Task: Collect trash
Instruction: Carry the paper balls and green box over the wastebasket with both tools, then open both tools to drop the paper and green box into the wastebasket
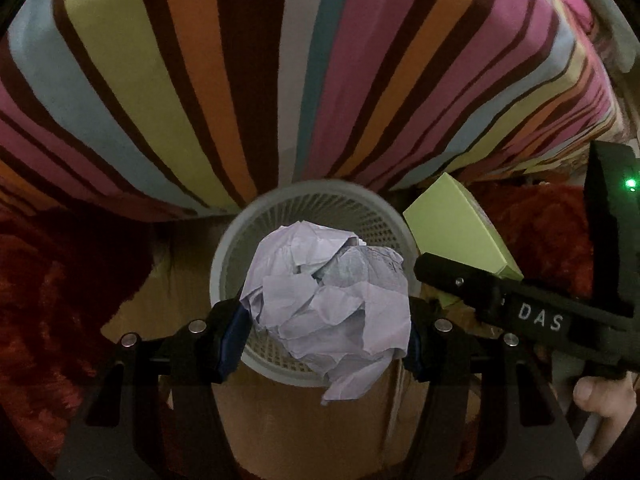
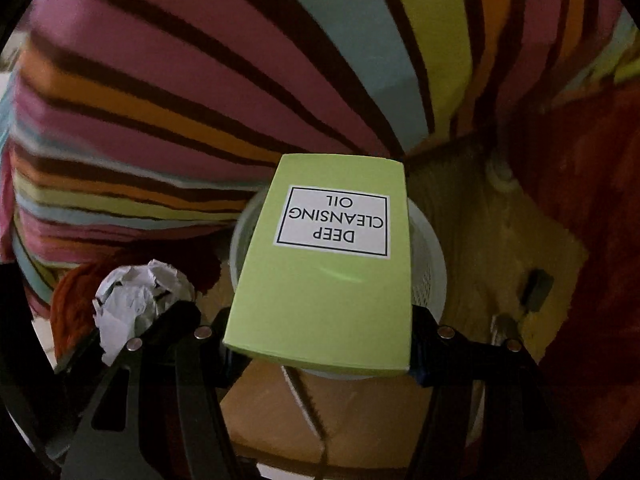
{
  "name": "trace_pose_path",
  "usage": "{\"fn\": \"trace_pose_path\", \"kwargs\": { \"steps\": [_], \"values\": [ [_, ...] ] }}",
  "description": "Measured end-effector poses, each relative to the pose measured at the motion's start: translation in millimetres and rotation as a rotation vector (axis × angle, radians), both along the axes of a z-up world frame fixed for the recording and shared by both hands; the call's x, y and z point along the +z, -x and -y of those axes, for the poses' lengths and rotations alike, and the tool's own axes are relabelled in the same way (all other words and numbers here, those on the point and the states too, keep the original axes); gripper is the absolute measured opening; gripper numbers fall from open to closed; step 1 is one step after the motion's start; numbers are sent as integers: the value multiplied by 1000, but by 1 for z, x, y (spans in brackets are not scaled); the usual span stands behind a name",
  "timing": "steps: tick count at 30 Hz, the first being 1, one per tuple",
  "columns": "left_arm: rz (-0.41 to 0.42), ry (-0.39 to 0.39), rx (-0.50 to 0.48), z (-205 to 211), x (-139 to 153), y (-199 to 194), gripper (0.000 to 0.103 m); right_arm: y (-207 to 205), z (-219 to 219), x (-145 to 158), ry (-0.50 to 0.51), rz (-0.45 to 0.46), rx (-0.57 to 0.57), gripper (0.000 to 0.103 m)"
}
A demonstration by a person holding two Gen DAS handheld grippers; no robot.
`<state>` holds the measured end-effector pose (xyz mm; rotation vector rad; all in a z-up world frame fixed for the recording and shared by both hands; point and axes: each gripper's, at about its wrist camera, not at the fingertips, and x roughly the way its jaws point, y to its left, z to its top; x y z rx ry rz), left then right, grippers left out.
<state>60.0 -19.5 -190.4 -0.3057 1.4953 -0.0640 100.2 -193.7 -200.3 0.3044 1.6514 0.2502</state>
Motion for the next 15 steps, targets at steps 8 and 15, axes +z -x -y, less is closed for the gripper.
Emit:
{"fn": "trace_pose_path", "kwargs": {
  "steps": [8, 15],
  "values": [
    [-148, 19, 61, -9, -37, 2, 61, 1, 4, -24, 28, -82, -36, 58],
    [-237, 25, 72, -7, -64, 1, 61, -1, -3, -41, 61, -123, -21, 58]
  ]
}}
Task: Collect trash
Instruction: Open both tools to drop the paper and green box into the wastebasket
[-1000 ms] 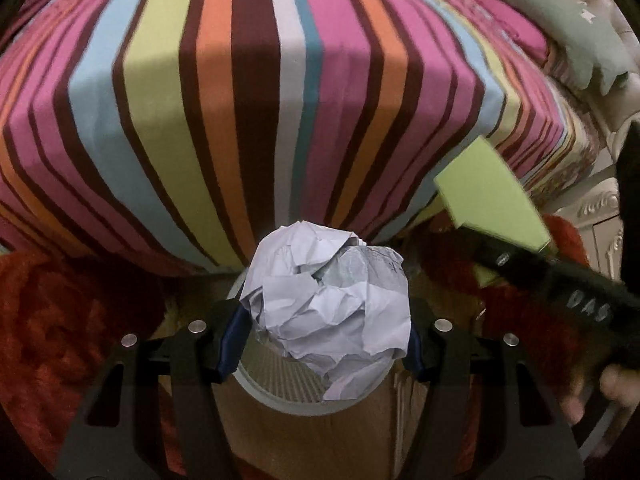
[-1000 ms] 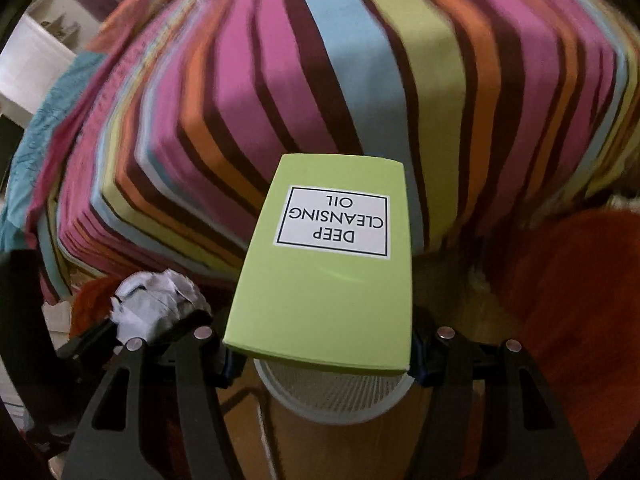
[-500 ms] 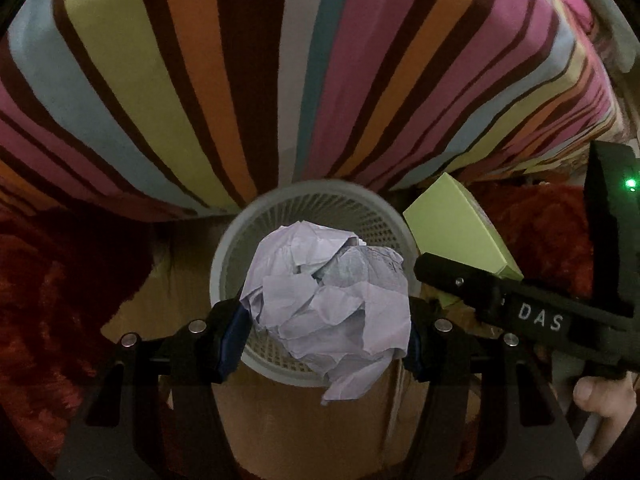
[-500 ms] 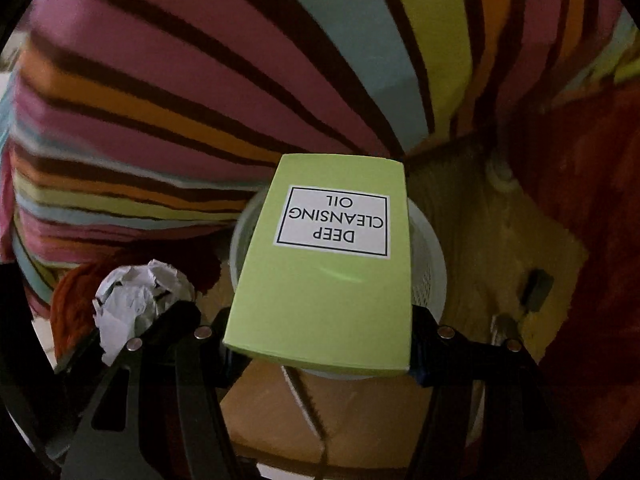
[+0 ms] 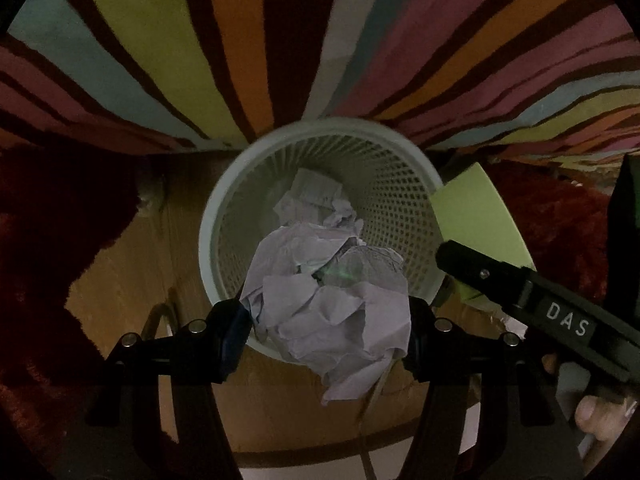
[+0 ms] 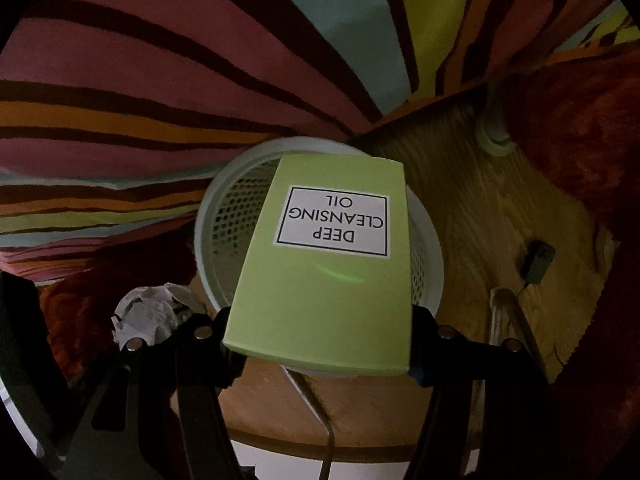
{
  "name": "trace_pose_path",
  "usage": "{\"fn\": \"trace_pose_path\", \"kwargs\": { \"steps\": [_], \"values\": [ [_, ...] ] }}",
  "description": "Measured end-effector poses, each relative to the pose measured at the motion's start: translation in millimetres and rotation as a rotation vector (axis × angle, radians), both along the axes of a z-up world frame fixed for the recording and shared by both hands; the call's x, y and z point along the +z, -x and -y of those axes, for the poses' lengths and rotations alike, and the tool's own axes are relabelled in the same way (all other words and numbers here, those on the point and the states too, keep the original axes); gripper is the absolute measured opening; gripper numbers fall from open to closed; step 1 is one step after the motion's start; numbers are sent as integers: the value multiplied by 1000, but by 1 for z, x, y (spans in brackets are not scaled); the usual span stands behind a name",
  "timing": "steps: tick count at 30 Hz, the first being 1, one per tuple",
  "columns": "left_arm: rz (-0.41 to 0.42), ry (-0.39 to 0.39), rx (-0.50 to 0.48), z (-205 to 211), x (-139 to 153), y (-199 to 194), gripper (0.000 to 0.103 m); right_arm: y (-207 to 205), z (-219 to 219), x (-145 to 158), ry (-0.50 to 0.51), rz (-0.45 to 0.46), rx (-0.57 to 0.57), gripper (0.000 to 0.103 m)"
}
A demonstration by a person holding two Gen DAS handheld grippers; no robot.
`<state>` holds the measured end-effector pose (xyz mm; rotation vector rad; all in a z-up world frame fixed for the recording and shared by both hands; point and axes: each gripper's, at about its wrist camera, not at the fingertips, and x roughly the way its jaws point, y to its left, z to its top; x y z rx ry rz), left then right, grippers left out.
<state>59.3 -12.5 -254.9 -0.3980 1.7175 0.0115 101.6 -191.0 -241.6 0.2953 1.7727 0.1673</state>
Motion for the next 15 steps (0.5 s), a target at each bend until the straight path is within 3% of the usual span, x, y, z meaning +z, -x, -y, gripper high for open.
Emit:
{"fn": "trace_pose_path", "kwargs": {
  "steps": [10, 15],
  "values": [
    [-105, 3, -33, 12, -38, -1, 61, 3, -7, -30, 29, -80, 29, 58],
    [-150, 28, -30, 13, -48, -3, 66, 6, -8, -41, 19, -127, 31, 59]
  ]
}}
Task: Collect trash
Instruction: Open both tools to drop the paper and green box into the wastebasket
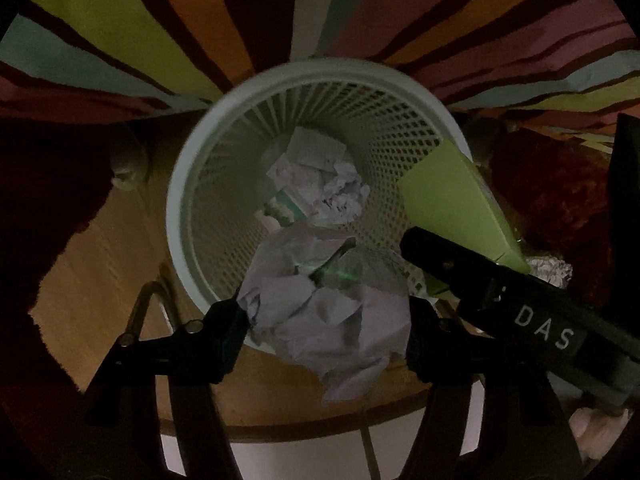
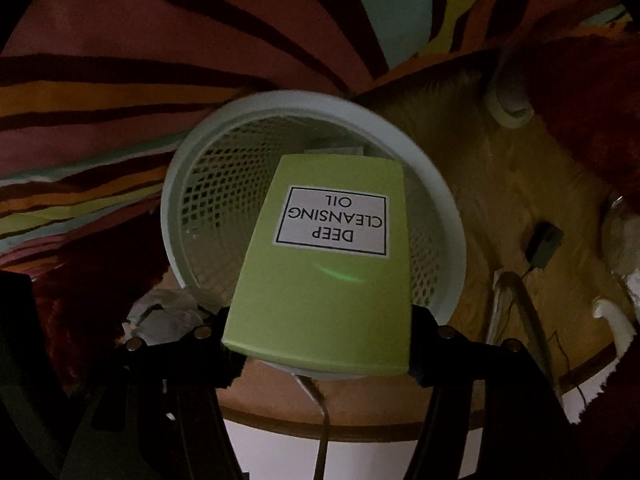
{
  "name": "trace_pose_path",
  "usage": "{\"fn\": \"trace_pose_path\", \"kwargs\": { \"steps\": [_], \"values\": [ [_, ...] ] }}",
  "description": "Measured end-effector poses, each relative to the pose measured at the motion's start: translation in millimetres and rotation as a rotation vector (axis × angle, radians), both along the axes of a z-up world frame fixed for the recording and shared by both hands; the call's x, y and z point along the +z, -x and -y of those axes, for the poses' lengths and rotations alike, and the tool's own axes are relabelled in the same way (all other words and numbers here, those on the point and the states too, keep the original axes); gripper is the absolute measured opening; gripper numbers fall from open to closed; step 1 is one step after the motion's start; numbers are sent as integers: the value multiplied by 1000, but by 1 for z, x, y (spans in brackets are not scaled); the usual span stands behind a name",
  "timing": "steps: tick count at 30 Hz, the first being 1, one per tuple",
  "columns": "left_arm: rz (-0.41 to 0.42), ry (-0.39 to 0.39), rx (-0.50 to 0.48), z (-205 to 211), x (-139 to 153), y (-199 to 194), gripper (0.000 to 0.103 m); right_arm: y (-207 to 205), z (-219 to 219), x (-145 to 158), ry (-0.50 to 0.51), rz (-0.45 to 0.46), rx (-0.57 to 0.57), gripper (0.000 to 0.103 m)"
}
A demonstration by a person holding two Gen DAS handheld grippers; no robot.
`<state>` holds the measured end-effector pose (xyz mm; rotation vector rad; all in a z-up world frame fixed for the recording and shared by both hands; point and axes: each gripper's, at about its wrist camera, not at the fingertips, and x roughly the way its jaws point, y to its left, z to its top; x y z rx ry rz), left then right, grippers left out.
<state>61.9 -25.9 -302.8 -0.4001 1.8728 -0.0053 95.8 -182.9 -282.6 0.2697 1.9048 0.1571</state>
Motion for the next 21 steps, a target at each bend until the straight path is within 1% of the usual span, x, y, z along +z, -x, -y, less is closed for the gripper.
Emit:
{"fn": "trace_pose_path", "kwargs": {
  "steps": [1, 2, 3, 4, 10, 14, 21],
  "values": [
    [-9, 0, 0, 0, -2, 1, 68, 0, -1, -1, -4, -9, -3, 62],
    [-20, -4, -1, 1, -5, 2, 78, 2, -1, -4, -6, -19, -5, 67],
    [-35, -13, -6, 1, -7, 3, 82, 3, 0, -7, -1, -27, -8, 86],
    [-44, -19, -8, 1, -9, 4, 87, 3, -2, -7, 7, -28, -9, 95],
    [-52, -16, 22, -4, -11, 4, 87, 4, 2, -7, 32, -15, -24, 95],
    [-57, -11, 39, -6, -12, 5, 87, 5, 6, -7, 39, -21, -49, 95],
    [-44, -8, 53, -9, -4, 6, 87, 4, 19, -14, 32, -8, -77, 95]
  ]
}}
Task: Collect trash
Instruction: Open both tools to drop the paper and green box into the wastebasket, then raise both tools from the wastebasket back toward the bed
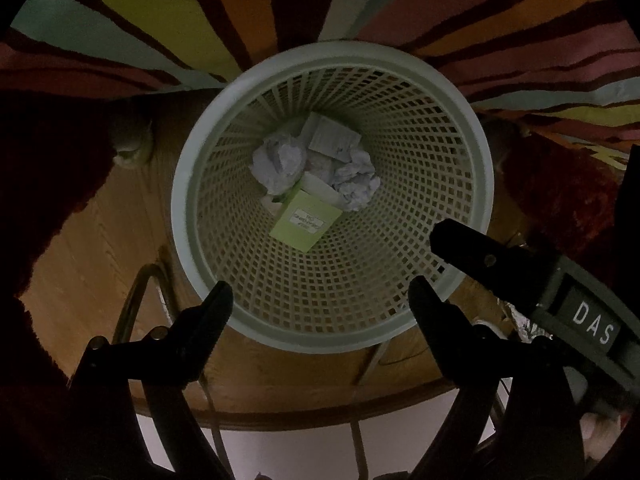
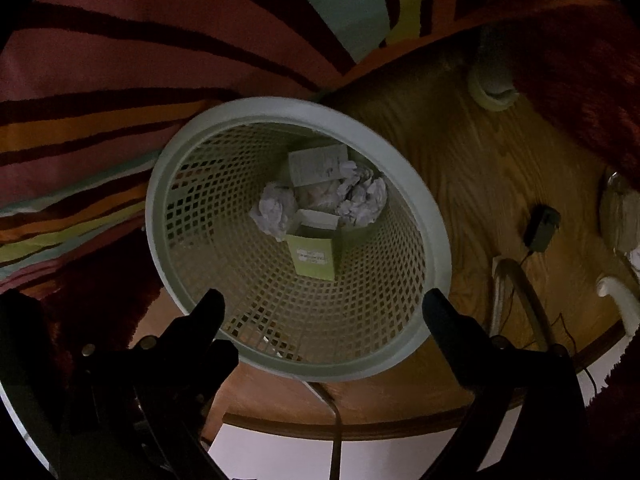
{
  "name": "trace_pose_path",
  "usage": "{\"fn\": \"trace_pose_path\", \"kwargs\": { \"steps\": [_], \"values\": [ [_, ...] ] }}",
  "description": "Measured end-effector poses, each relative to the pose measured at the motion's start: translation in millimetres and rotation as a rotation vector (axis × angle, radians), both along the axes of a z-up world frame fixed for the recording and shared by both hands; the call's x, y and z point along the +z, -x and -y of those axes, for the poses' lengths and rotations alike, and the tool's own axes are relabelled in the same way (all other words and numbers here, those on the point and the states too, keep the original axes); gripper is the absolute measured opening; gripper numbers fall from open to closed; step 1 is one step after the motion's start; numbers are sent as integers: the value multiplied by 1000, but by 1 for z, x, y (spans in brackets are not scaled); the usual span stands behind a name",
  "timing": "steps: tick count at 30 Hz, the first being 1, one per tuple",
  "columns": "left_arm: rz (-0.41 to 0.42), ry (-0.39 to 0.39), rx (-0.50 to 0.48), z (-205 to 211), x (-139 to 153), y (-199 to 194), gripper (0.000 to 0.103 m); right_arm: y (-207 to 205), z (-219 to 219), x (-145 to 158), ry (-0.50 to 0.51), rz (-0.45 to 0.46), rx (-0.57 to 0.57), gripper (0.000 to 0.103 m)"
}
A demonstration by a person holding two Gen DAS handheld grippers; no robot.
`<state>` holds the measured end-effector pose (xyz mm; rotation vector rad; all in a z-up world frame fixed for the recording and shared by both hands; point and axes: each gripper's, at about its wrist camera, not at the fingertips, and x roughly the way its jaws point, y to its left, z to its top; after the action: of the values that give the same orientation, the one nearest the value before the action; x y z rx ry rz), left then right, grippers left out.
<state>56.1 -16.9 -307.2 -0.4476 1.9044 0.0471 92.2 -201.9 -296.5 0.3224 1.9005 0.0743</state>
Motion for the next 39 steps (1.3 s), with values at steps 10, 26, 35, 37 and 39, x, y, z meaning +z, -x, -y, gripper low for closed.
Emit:
{"fn": "trace_pose_path", "kwargs": {
  "steps": [10, 26, 35, 37, 39],
  "values": [
    [34, 21, 45, -9, 20, 4, 87, 2, 7, 18, -31, 28, -51, 95],
    [187, 10, 25, -12, 83, 10, 87, 8, -12, 82, -41, 213, 91, 95],
    [349, -63, 24, -22, 124, 13, 87, 6, -7, 117, -33, 355, 108, 95],
    [397, -85, 27, -24, 135, 13, 87, 6, -7, 130, -31, 416, 117, 95],
    [449, -102, 27, -27, 147, 14, 87, 5, -6, 142, -28, 474, 122, 95]
  ]
}}
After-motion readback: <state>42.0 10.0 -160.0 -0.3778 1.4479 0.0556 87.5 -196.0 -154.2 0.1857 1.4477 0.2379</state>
